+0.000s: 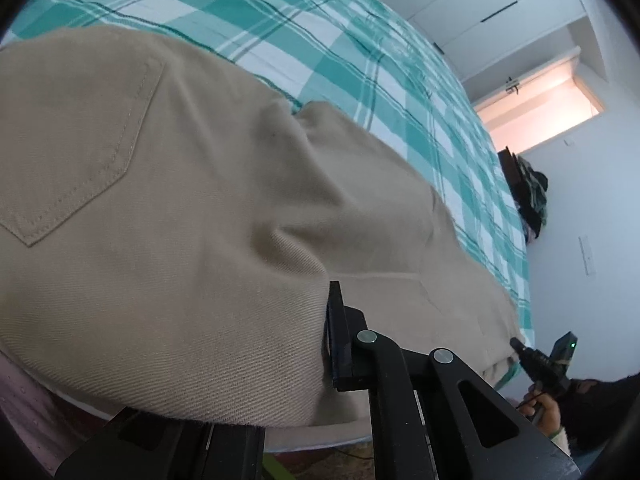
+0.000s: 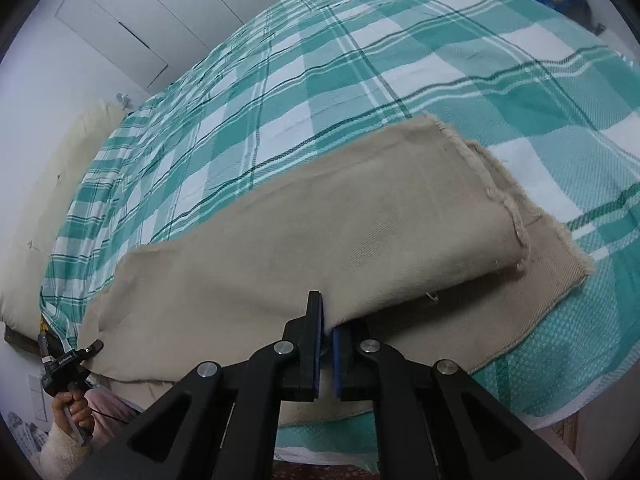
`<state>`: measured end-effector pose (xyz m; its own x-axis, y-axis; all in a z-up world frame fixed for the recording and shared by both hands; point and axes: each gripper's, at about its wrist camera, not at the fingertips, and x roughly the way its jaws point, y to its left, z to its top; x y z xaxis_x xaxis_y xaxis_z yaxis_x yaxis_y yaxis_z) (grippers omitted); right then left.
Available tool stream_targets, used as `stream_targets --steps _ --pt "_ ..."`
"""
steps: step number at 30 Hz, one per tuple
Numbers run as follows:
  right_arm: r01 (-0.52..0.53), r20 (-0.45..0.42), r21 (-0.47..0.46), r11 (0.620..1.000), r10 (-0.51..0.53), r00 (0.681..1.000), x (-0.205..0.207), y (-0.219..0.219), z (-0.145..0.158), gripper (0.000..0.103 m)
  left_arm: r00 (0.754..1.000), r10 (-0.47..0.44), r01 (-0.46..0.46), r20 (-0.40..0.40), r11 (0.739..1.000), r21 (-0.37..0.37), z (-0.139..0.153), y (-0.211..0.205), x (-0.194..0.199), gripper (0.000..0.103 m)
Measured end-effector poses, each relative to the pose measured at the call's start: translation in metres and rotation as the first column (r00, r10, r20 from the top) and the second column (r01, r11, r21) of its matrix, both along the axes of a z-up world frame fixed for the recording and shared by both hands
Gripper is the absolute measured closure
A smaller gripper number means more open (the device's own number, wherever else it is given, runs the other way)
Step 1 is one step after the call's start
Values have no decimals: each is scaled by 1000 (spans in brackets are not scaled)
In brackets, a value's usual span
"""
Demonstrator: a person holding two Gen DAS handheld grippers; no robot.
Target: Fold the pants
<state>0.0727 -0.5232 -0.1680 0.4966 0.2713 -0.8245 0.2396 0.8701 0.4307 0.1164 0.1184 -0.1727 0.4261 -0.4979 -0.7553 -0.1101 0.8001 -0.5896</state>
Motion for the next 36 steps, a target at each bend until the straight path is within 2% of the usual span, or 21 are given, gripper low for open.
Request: stream_targets --steps 1,2,3,5,7,8,9,14,16,18,21,24,26,27,28,29,30,31,32,33,36 --pt "18 3 17 1000 -18 1000 -1 -4 -1 91 1000 0 0 1 1000 1 -3 0 1 98" --pt "30 13 34 999 -30 999 -6 -7 2 79 1000 -1 1 1 1000 1 -5 -1 -1 98" --pt "46 32 57 997 -48 998 -10 -10 5 57 1000 -2 2 2 1000 -5 -5 -1 -2 98" --pt "103 88 119 988 -113 990 -16 -22 10 39 1000 -2 2 9 1000 -13 -7 -2 1 98" --pt "159 115 189 969 -182 977 -19 -37 9 45 1000 4 -4 19 999 -34 -3 0 1 98" --pt "184 115 224 957 -213 970 -19 -46 8 77 1000 5 -4 28 999 -49 1 1 2 98" --pt "208 103 226 952 -236 966 -18 -52 8 99 999 3 -1 36 998 -56 5 0 3 99" --pt "218 118 182 959 -242 963 -21 -63 38 99 995 -44 50 88 996 -69 32 -3 -4 100" --pt "222 94 155 963 -238 967 -26 -66 42 99 996 -60 63 62 997 -52 27 -6 -10 100" --pt "235 25 119 965 -240 970 -31 -70 30 99 996 -83 83 14 997 -5 11 -14 -13 100" --pt "224 -63 54 973 -221 973 -31 -68 6 99 995 -87 89 -57 995 38 -17 -19 -15 100" --pt "222 -71 23 975 -220 973 -25 -67 7 99 995 -86 88 -57 996 30 -21 -18 -17 100" --pt "207 -91 1 978 -206 974 -24 -65 6 97 993 -94 98 -67 993 62 -16 -19 -17 92" --pt "212 -92 7 977 -210 973 -25 -67 8 93 993 -94 100 -73 992 73 -14 -19 -18 91" --pt "224 -90 11 975 -222 971 -28 -69 10 90 992 -94 101 -79 991 83 -10 -17 -21 85" --pt "240 -78 9 971 -239 968 -34 -71 16 77 992 -93 101 -80 990 99 -4 -15 -25 75" --pt "257 -50 5 966 -256 965 -42 -73 24 58 993 -90 99 -73 986 131 5 -12 -34 68" --pt "270 -37 -16 963 -271 962 -48 -73 30 47 995 -83 91 -58 981 171 14 -10 -43 55" --pt "308 -7 -104 946 -310 951 -59 -73 43 39 997 -73 79 -36 975 210 24 -9 -52 50" --pt "332 30 -170 928 -332 943 -67 -71 53 39 998 -66 68 -16 969 239 32 -8 -60 50" --pt "355 125 -256 899 -333 935 -77 -64 76 39 997 -44 24 62 954 298 59 -4 -70 49"
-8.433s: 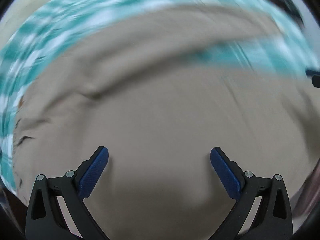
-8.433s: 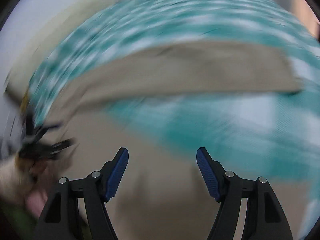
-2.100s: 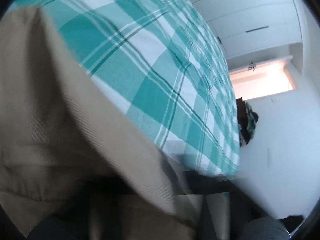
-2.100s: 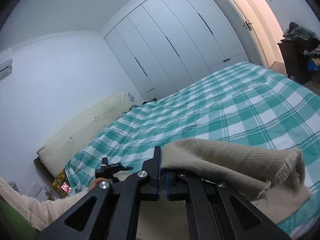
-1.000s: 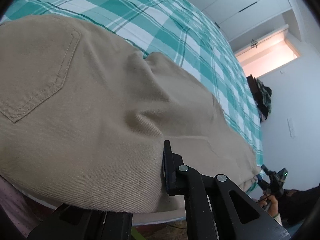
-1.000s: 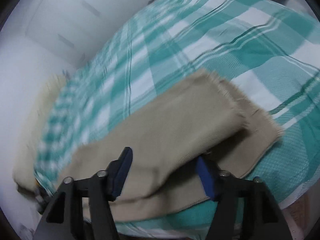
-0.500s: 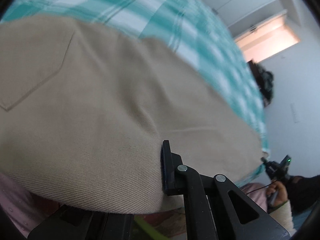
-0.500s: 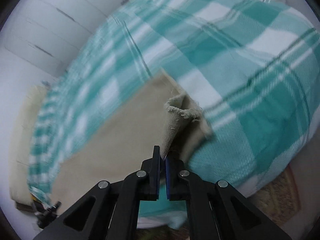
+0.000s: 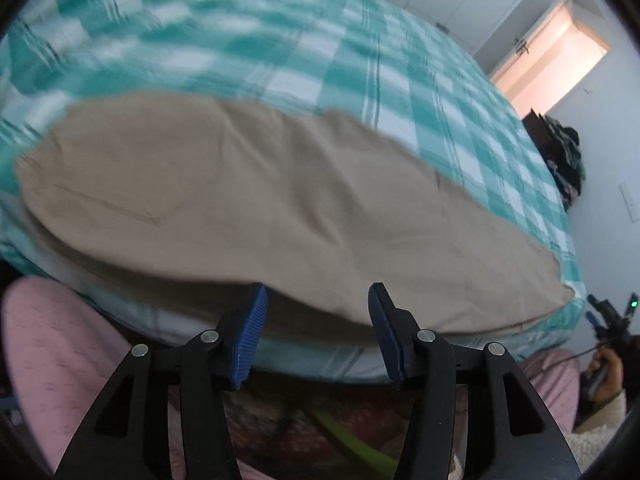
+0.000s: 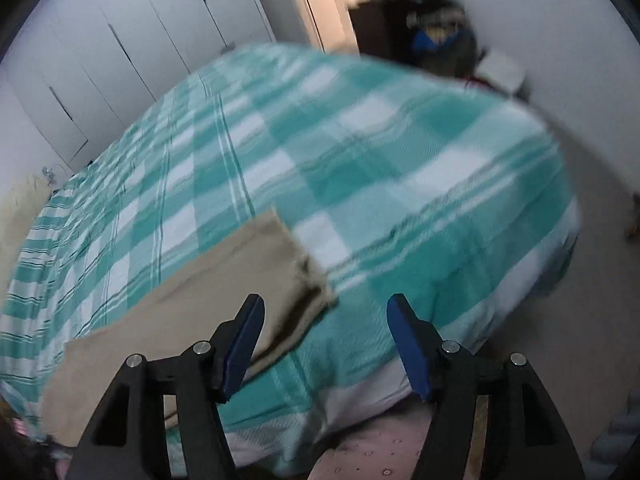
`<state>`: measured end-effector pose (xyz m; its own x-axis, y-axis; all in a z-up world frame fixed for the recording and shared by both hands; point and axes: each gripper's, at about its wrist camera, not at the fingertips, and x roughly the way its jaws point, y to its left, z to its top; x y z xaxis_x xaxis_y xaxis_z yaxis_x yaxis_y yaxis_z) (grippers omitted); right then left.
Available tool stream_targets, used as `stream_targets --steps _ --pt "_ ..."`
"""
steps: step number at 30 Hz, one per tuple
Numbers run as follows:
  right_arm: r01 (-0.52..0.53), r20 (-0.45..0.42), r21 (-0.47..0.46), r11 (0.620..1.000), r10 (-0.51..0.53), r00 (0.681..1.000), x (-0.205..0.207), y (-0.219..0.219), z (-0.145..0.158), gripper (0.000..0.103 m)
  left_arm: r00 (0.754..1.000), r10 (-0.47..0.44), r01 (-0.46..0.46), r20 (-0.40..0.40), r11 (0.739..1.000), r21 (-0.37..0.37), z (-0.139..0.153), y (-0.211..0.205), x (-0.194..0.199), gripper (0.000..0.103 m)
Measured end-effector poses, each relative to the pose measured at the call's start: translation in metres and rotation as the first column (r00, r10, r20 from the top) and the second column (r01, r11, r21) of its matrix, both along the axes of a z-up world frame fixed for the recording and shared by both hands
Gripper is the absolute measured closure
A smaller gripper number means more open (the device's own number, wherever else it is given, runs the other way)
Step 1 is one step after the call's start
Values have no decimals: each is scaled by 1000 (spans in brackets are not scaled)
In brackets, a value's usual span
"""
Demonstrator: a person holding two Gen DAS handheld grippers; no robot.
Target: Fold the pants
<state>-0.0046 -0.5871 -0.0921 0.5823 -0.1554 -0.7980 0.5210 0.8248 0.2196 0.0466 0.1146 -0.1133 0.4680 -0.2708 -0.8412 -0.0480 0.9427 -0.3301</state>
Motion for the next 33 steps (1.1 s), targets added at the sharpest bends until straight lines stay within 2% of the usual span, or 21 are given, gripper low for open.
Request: stream_targets --steps 3,6,7,8,10,11,13,14,16,19,23,26,33 --pt "-98 71 -21 995 99 993 16 22 17 39 994 1 -4 107 1000 27 22 -6 11 34" --pt "-270 75 -22 963 271 960 49 57 18 39 986 -49 42 159 998 51 22 -25 33 30" --pt "-306 67 -18 952 306 950 54 64 15 39 984 -88 79 157 995 62 17 -33 41 25" --pt "-364 28 -5 931 364 931 67 73 4 39 982 -120 109 143 991 83 8 -41 49 24" --pt "-405 -60 16 914 405 912 78 79 -21 39 984 -161 151 78 981 121 -21 -53 62 24" --pt "-419 -158 50 906 422 893 87 79 -45 39 984 -173 168 32 977 129 -38 -57 67 24" --pt "-413 -291 112 904 427 856 92 72 -81 39 982 -179 185 -54 970 155 -66 -60 70 25" --pt "-394 -296 171 903 429 854 93 66 -91 39 980 -184 195 -76 966 169 -80 -61 68 25" --pt "-385 -269 191 903 425 864 93 60 -89 39 980 -195 198 -35 962 189 -82 -63 62 25" --pt "-402 -258 194 895 442 859 89 63 -91 35 981 -189 193 -39 961 196 -81 -64 62 22" --pt "-401 -226 214 891 444 867 93 63 -94 23 981 -192 196 -39 960 200 -83 -65 63 19" --pt "-419 -232 197 886 458 858 94 71 -95 18 980 -197 199 -33 958 206 -86 -66 63 19" --pt "-414 -206 218 884 456 866 94 66 -93 17 979 -202 203 -23 956 212 -87 -66 62 18"
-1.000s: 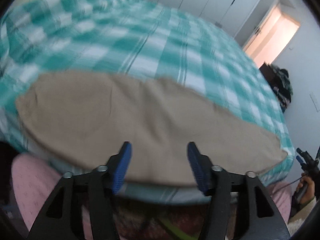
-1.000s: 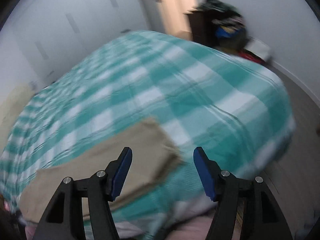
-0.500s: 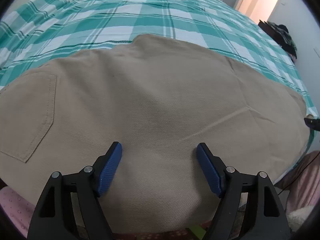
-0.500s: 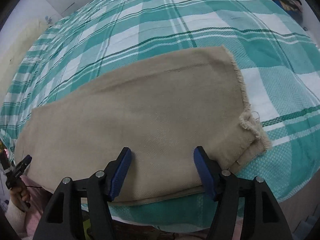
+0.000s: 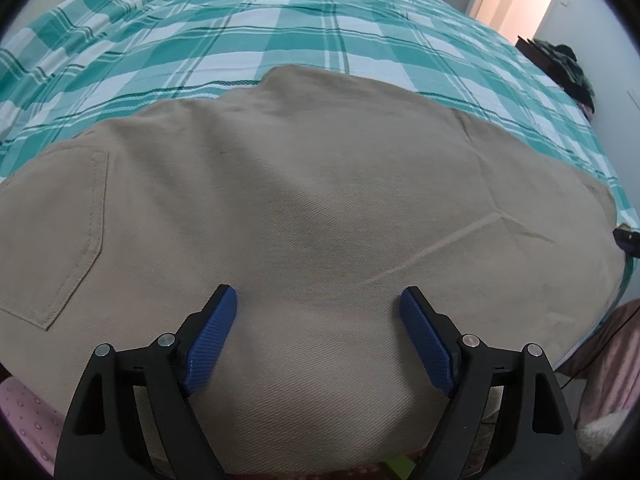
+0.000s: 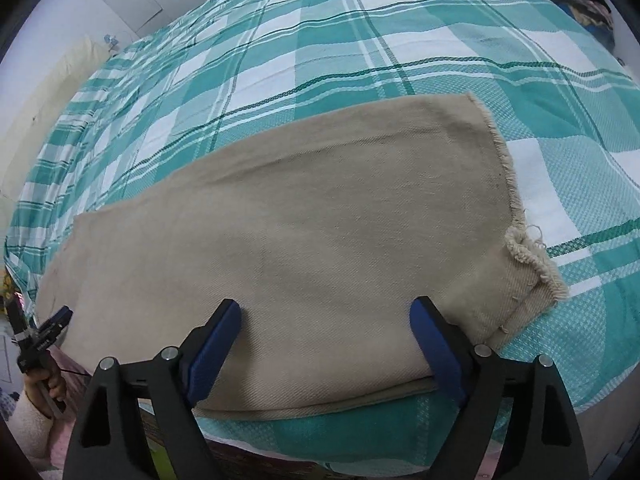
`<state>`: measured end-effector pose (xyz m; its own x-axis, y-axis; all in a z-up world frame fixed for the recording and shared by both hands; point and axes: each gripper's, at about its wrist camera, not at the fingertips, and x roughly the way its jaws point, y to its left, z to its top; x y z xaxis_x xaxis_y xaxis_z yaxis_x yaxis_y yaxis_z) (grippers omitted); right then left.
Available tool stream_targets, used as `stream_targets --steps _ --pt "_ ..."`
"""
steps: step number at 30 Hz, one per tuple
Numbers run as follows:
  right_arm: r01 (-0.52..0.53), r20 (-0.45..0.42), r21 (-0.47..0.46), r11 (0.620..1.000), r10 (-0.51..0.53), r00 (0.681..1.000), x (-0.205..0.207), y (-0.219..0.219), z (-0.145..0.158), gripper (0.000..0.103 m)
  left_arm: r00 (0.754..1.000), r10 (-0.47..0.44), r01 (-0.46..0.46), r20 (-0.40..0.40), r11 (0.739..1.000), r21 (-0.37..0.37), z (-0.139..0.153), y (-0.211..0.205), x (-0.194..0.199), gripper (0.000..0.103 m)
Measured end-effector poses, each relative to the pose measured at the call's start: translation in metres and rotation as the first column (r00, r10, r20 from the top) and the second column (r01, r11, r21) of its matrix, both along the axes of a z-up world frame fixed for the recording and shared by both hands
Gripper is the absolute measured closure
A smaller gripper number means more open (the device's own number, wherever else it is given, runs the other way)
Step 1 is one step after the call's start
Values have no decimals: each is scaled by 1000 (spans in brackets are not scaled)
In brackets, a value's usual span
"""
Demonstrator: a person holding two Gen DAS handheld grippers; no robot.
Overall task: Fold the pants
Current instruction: 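Press the folded trousers flat with both open tools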
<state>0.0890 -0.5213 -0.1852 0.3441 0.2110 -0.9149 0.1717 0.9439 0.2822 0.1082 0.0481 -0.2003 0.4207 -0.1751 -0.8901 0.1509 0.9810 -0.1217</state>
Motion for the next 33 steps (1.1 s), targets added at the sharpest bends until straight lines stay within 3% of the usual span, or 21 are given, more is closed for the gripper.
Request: stream_targets --steps 3,5,8,11,16,19,22,25,28,31,33 --pt "32 15 65 997 -33 999 -3 -10 3 19 1000 -5 5 -15 1000 0 2 0 2 18" --pt "71 15 95 993 -72 997 -5 -19 9 28 999 0 0 -46 1000 8 9 1 2 18" --pt "139 37 50 989 -140 989 -24 -26 33 32 999 -11 11 -36 1000 -22 31 -3 -10 19" --pt "120 166 -80 990 -105 981 -52 -17 59 29 995 -98 98 1 994 -50 53 -27 -18 18" --pt "208 290 -99 973 -172 942 -70 -20 72 29 956 -294 294 12 953 -79 74 -116 4 18" --pt "239 313 -105 965 -196 929 -69 -21 74 29 925 -380 376 -12 920 -114 71 -175 26 18" --pt "226 329 -111 968 -178 927 -70 -19 78 29 912 -407 403 -44 912 -76 52 -215 34 19" --pt "207 333 -122 971 -157 930 -71 -14 78 29 880 -465 463 -93 885 -46 32 -238 11 24" --pt "214 334 -110 971 -167 928 -74 -19 77 29 847 -530 532 -47 846 49 25 -248 -26 21" --pt "243 339 -53 969 -212 917 -79 -28 76 29 858 -512 513 -34 857 45 25 -245 -35 20" --pt "271 342 39 962 -268 901 -83 -40 74 29 867 -497 498 -35 867 37 25 -244 -35 20"
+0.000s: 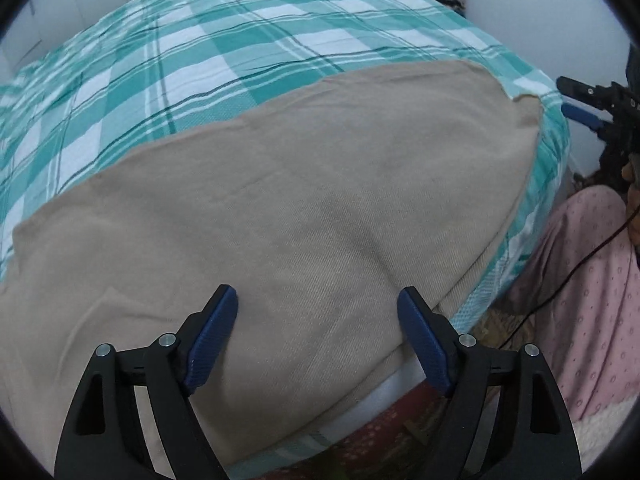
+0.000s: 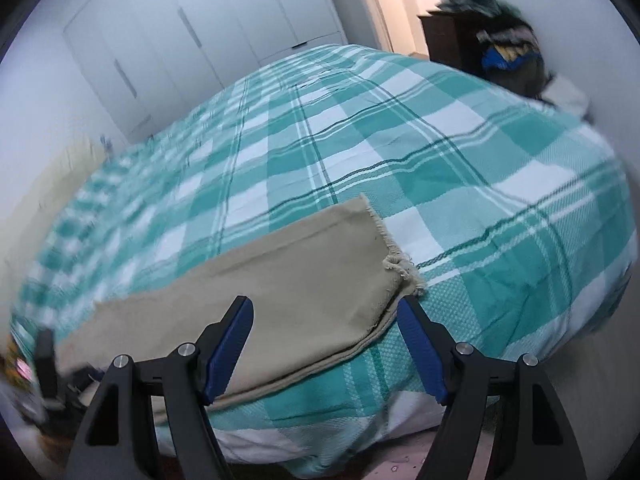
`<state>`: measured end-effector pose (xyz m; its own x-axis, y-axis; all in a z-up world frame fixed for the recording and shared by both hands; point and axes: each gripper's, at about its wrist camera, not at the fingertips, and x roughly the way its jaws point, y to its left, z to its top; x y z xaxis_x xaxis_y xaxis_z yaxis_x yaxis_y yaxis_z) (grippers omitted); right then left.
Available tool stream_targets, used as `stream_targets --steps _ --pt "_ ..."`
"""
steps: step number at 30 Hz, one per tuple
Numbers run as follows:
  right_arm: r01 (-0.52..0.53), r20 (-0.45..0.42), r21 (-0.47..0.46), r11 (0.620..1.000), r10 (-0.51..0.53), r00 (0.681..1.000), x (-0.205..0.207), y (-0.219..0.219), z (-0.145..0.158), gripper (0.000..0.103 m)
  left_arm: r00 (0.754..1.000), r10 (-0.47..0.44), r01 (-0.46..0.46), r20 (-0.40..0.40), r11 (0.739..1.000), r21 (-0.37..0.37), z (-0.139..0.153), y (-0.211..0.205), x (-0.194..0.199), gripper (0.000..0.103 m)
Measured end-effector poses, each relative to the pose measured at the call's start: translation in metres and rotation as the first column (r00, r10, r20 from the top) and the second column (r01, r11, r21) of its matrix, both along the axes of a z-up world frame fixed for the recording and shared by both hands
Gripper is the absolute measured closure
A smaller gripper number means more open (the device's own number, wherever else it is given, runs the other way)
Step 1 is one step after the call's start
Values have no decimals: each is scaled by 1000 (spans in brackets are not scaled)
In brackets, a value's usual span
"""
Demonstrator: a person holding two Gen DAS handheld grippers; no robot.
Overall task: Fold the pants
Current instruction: 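Press the folded trousers flat with both open tools, then grasp the frayed hem end with the right tool and fold it over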
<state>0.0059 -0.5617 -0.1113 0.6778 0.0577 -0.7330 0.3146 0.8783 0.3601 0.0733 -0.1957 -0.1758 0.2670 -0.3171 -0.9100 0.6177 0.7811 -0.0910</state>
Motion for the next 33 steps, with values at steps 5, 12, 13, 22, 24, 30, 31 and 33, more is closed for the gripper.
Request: stream_targets --steps 5,12,13,22,24,30,31,33 --pt "79 26 368 926 -96 995 -11 -40 -16 29 1000 8 -8 5 1000 -8 -1 0 -3 20" --pt "127 -76 570 812 -101 992 -5 -50 -42 29 1000 21 -21 6 999 -29 -5 2 -3 18" --pt "114 -83 572 812 -82 993 0 -47 -44 30 1000 21 -21 7 999 -30 -5 2 -3 18" --pt "153 -222 447 881 -57 973 43 -43 -73 56 1000 23 -23 17 999 -35 -7 2 -5 18" --pt "183 -249 433 883 -78 965 47 -43 -84 74 999 22 -21 31 999 -30 -8 1 -7 17" --pt "166 -197 371 914 -97 976 44 -41 -72 96 999 -16 17 33 1000 -11 2 2 -13 8" --pt "145 -130 369 918 -103 986 38 -40 -59 96 1000 -5 6 25 999 -41 9 10 -12 8" --pt "99 -44 341 935 -89 995 29 -36 -34 96 999 46 -44 15 992 -122 27 36 -11 8"
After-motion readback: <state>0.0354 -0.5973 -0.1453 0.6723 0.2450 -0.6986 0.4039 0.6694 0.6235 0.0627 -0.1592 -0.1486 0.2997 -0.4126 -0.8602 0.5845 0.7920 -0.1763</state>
